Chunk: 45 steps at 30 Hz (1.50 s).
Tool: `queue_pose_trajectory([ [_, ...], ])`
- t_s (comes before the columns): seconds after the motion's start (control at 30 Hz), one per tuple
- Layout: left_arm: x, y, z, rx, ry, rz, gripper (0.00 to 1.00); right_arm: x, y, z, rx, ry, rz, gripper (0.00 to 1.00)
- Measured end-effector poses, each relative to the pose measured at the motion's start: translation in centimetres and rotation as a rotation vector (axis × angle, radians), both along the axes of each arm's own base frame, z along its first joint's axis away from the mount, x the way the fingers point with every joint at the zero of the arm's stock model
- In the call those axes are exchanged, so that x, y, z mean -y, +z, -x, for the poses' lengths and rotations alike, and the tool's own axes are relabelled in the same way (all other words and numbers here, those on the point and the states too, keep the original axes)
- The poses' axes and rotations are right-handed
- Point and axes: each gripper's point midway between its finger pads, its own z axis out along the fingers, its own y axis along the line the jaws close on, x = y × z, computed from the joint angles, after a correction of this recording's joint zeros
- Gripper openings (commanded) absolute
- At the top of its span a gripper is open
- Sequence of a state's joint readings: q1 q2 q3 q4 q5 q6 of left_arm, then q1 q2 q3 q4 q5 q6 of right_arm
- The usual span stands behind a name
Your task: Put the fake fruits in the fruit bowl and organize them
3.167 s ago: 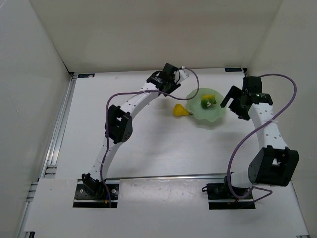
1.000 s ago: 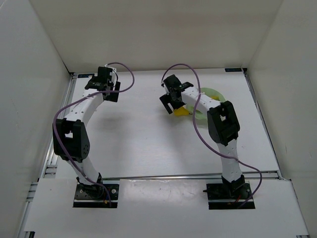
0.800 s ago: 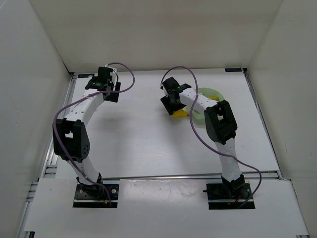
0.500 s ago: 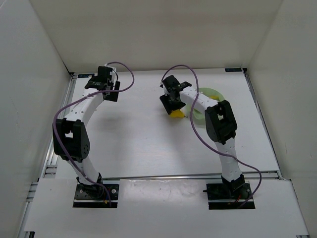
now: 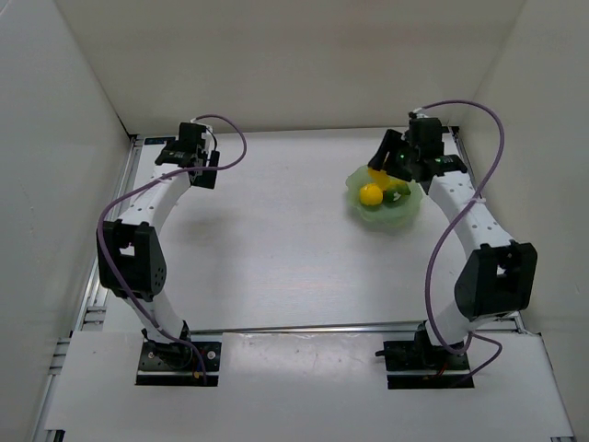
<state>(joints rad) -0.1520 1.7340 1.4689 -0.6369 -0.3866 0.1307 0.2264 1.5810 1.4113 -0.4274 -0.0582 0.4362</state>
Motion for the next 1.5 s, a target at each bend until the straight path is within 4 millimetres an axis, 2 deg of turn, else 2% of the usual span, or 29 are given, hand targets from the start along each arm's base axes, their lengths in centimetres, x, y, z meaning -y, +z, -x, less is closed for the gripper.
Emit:
queue_pose_trajectory([
  [0.03, -0.2, 0.0, 0.0, 0.000, 0.005, 0.000, 1.00, 1.4, -0.1, -0.2, 0.001, -0.041, 0.009, 0.29],
  [0.1, -0.7, -0.1, 0.1, -0.002, 0.015, 0.000, 1.00, 3.0, -1.7, -0.1, -0.029, -0.095, 0.042, 0.29],
  [0.2, -1.4, -0.2, 0.2, -0.007, 0.032, -0.002, 1.00, 3.8, -5.2, 0.5, -0.116, -0.114, 0.111, 0.41],
  [0.23, -1.5, -0.1, 0.3, -0.007, 0.035, -0.003, 1.00, 4.0, -6.2, 0.6, -0.142, -0.112, 0.133, 0.50],
  [0.27, -1.7, -0.1, 0.4, -0.006, 0.040, -0.005, 1.00, 4.1, -7.1, 0.7, -0.163, -0.111, 0.153, 0.71],
  [0.3, -1.9, 0.0, 0.4, -0.004, 0.044, -0.006, 1.00, 4.3, -7.8, 0.7, -0.178, -0.113, 0.172, 0.84],
  [0.37, -2.0, 0.3, 0.7, 0.001, 0.048, -0.009, 1.00, 4.9, -8.7, 0.8, -0.205, -0.121, 0.208, 1.00],
  [0.43, -2.1, 0.8, 1.0, 0.009, 0.049, -0.011, 1.00, 5.4, -8.8, 0.8, -0.214, -0.133, 0.237, 1.00],
  [0.5, -2.2, 1.4, 1.1, 0.025, 0.053, -0.010, 1.00, 5.8, -8.0, 0.8, -0.199, -0.144, 0.252, 1.00],
  [0.6, -2.7, 2.3, 1.4, 0.048, 0.064, -0.007, 1.00, 6.3, -5.6, 1.2, -0.144, -0.164, 0.251, 1.00],
  [0.67, -3.5, 2.5, 2.0, 0.054, 0.083, -0.006, 1.00, 7.1, -3.0, 1.9, -0.076, -0.191, 0.225, 1.00],
  [0.73, -4.8, 2.4, 2.8, 0.052, 0.117, -0.003, 1.00, 8.9, -1.1, 3.7, -0.031, -0.247, 0.184, 1.00],
  [0.8, -6.2, 2.0, 3.7, 0.045, 0.160, 0.002, 1.00, 11.7, -0.3, 5.6, -0.010, -0.319, 0.130, 1.00],
  [0.87, -7.5, 1.4, 4.6, 0.034, 0.200, 0.007, 1.00, 14.5, -1.5, 7.2, -0.031, -0.400, 0.091, 1.00],
  [0.93, -8.7, 1.0, 5.7, 0.028, 0.241, 0.017, 1.00, 16.7, -4.5, 9.0, -0.113, -0.469, 0.064, 1.00],
  [1.03, -10.4, 0.7, 7.5, 0.026, 0.297, 0.036, 1.00, 17.7, -9.7, 12.5, -0.273, -0.516, 0.027, 1.00],
  [1.13, -11.5, 0.6, 9.3, 0.035, 0.335, 0.067, 1.00, 17.7, -12.2, 15.8, -0.373, -0.543, -0.004, 1.00],
  [1.23, -12.3, 0.3, 11.0, 0.039, 0.371, 0.090, 1.00, 17.6, -11.7, 16.9, -0.352, -0.559, -0.014, 1.00],
  [1.37, -12.3, -0.2, 12.6, 0.024, 0.383, 0.112, 1.00, 17.6, -10.1, 16.9, -0.285, -0.572, -0.026, 1.00],
  [1.5, -12.2, -0.3, 13.5, 0.022, 0.384, 0.130, 1.00, 17.5, -9.9, 17.0, -0.276, -0.586, -0.040, 1.00],
])
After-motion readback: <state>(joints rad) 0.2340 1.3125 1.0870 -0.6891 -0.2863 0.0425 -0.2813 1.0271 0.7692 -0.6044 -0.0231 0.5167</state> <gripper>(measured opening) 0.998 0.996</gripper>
